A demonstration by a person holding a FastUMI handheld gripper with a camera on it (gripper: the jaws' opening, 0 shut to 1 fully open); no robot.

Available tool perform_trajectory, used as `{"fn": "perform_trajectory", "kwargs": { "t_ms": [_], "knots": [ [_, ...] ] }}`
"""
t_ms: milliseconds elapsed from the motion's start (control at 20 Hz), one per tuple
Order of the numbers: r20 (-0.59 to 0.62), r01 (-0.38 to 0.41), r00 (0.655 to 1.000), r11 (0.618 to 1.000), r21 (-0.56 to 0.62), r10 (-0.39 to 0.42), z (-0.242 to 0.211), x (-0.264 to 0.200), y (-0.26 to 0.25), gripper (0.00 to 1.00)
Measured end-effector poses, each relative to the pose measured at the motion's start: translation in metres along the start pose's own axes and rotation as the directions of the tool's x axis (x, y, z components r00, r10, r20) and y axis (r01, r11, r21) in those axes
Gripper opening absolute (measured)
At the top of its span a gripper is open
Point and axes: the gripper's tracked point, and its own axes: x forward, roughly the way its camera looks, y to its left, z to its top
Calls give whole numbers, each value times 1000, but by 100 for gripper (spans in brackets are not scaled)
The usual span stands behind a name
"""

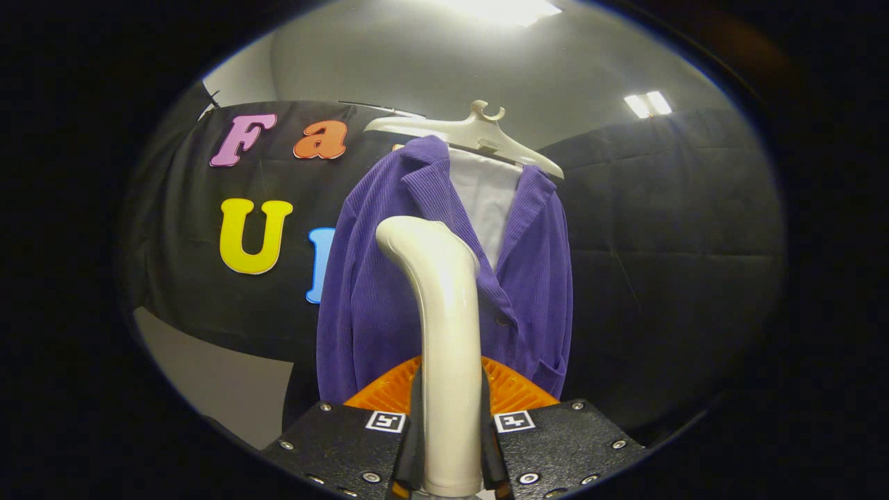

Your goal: Iron the clothes twice with a garment steamer, once on the left side and once on the right side.

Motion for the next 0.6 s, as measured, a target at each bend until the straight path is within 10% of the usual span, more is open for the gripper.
{"fn": "perform_trajectory", "kwargs": {
  "t_ms": [600],
  "knots": [
    [-188, -9, 982, 995, -97, -10, -114, -7, 11, 32]
  ]
}}
